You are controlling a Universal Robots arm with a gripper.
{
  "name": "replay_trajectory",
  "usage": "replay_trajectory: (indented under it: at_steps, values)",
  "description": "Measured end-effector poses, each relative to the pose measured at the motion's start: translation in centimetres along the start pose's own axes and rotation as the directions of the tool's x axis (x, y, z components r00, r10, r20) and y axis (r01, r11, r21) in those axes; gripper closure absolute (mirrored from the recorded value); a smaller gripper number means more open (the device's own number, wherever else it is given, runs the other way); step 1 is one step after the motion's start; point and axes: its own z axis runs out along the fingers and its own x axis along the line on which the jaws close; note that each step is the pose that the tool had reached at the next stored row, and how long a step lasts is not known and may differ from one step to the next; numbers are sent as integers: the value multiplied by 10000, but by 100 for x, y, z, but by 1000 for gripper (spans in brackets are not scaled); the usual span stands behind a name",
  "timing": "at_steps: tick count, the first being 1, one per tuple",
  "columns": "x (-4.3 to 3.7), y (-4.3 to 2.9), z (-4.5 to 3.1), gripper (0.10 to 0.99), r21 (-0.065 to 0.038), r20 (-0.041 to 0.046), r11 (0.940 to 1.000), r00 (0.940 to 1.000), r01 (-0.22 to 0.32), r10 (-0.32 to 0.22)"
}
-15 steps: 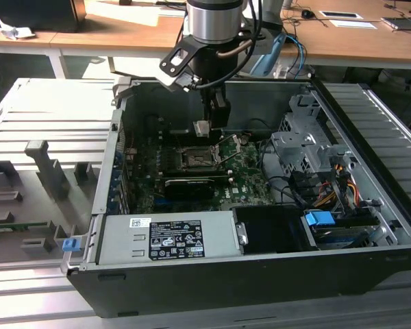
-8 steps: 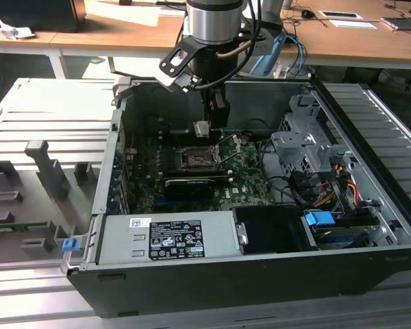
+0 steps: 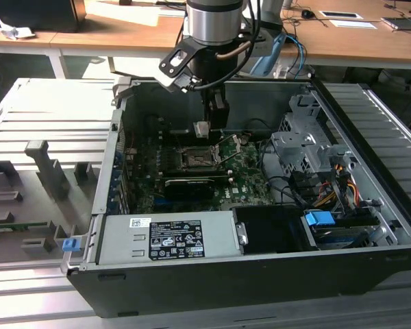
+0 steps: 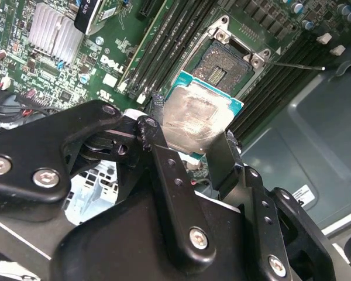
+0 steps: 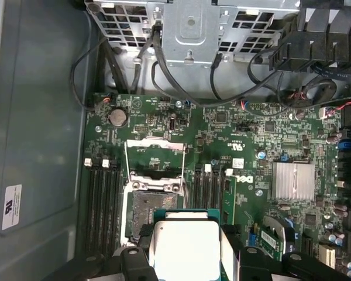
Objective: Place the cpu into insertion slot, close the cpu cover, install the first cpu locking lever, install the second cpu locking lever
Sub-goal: 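Place the cpu into insertion slot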
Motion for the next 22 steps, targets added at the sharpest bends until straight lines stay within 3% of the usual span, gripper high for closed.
replay_trajectory:
  at_steps: [22]
  values:
    - [-1,-3,38,553,-8,29,9993,9993,-369,369]
